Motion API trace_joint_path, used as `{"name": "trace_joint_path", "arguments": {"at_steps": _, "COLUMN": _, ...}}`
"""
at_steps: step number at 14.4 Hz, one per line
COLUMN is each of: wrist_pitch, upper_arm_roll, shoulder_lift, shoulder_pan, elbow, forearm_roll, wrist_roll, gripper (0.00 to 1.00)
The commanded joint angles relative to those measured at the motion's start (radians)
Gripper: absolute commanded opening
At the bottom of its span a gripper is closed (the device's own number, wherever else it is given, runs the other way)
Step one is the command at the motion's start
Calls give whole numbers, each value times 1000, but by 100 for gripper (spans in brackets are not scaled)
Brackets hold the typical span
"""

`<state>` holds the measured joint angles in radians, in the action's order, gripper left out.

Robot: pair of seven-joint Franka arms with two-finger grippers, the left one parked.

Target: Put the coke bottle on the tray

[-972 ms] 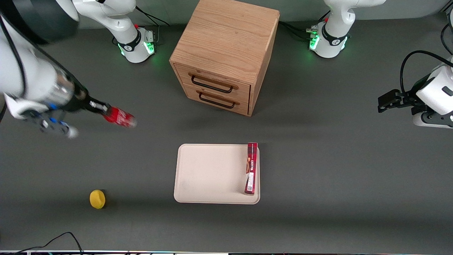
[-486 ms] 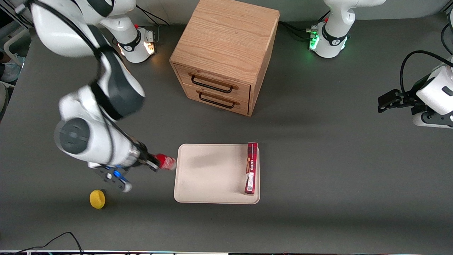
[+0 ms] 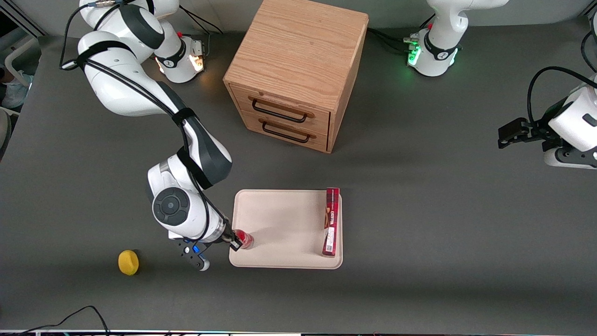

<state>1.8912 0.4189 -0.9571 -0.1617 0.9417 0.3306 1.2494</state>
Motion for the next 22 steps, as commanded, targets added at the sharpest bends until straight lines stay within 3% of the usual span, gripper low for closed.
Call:
{"name": "trace_joint_path", "arguments": {"at_steps": 1, "wrist_pitch": -38, "upper_arm_roll": 27, "shoulder_lift": 4, "shoulder_pan": 7, "elbow": -49, "forearm_roll": 28, "wrist_roll": 19, "gripper": 100}}
{"name": "trace_joint_path", "arguments": {"at_steps": 3, "wrist_pitch": -131, "upper_arm_roll": 70, "shoulder_lift": 61, "shoulder_pan": 34, "elbow": -50, "forearm_roll": 28, "wrist_roll": -11, "gripper": 100}}
{"name": "trace_joint_path", "arguments": {"at_steps": 7, "wrist_pitch": -433, "upper_arm_roll": 104, "shoulder_lift": 352, "shoulder_pan": 109, "elbow": 52, "forearm_roll": 15, "wrist_roll": -348, "gripper": 100}}
{"name": "trace_joint_path", "arguments": {"at_steps": 9, "wrist_pitch": -500, "upper_arm_roll": 81, "shoulder_lift": 516, "shoulder_pan": 152, "elbow": 162, "forearm_roll": -74, "wrist_roll": -480, "gripper": 100}}
{"name": "trace_joint_path", "arguments": {"at_steps": 12, "wrist_pitch": -515, "upper_arm_roll": -108, "shoulder_lift": 774, "shoulder_pan": 166, "elbow": 374, "forearm_roll": -250, "wrist_roll": -681, "gripper": 100}}
{"name": "trace_joint_path", "arguments": {"at_steps": 14, "wrist_pitch": -491, "upper_arm_roll": -233, "shoulder_lift": 930, "shoulder_pan": 165, "elbow": 552, "forearm_roll": -318, "wrist_roll": -806, "gripper": 100}}
{"name": "trace_joint_path", "arguments": {"at_steps": 18, "wrist_pitch": -364, "upper_arm_roll": -365, "shoulder_lift": 1159, "shoulder_pan": 163, "elbow": 872, "forearm_roll": -329, "wrist_roll": -956, "gripper": 100}}
{"name": "trace_joint_path", "arguments": {"at_steps": 22, "wrist_pitch": -339, "upper_arm_roll": -373, "shoulder_lift": 1196, "shoulder_pan": 162, "elbow": 921, "forearm_roll": -332, "wrist_roll": -967, "gripper": 100}}
